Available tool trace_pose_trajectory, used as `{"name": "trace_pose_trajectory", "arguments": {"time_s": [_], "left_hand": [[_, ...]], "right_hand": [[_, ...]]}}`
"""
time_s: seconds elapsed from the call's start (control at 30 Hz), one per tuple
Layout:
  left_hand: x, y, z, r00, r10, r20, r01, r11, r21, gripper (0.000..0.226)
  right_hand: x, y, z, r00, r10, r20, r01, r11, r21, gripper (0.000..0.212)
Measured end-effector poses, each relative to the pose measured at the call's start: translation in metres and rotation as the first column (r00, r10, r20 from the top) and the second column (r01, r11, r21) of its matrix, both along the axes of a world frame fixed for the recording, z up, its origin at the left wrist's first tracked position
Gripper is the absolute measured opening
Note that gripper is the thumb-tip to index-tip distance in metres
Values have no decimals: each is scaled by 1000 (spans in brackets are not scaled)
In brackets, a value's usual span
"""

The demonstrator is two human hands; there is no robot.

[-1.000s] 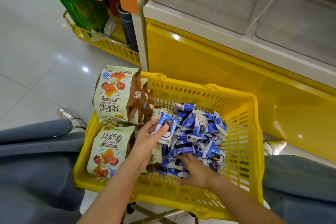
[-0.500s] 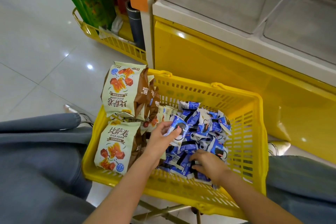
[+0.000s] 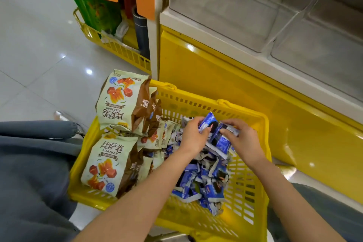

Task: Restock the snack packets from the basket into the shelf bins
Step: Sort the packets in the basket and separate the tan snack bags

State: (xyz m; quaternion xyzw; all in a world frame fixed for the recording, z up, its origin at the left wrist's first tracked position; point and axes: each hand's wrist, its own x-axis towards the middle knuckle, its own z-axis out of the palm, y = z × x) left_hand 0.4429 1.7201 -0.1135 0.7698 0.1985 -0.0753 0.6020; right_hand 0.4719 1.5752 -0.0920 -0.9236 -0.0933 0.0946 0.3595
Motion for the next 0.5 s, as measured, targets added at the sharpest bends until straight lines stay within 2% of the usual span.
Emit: {"name": "trace_pose_trajectory", "arguments": {"time_s": [0.07,0.13,0.27,0.37,0.43,0.5], "left_hand": [[15,-13,-2,999,-29,13,29,998,48,35],[26,-21,-8,995,-99,-10,100,988,118,35],[31,-23,-28,914,-347,-208,395,880,263,32],[29,-19,-37,858,-408,-313,499,809,311,40],[25,-16,-36,845,-443,-299,526,786,325,44],[15,-10,-32,865,-451,-222,502,797,337,45]], "right_hand": [[9,-3,-2,996,-72,55,70,997,26,28],[14,-10,-10,995,-89,40,90,996,-24,32],[10,-26,-33,994,-54,-91,22,946,-324,40],[10,-25,-39,995,-16,-102,-29,903,-428,43],[10,-23,-37,996,-5,-95,-41,879,-476,50],[6,-22,-33,998,54,-17,-55,859,-510,53]]}}
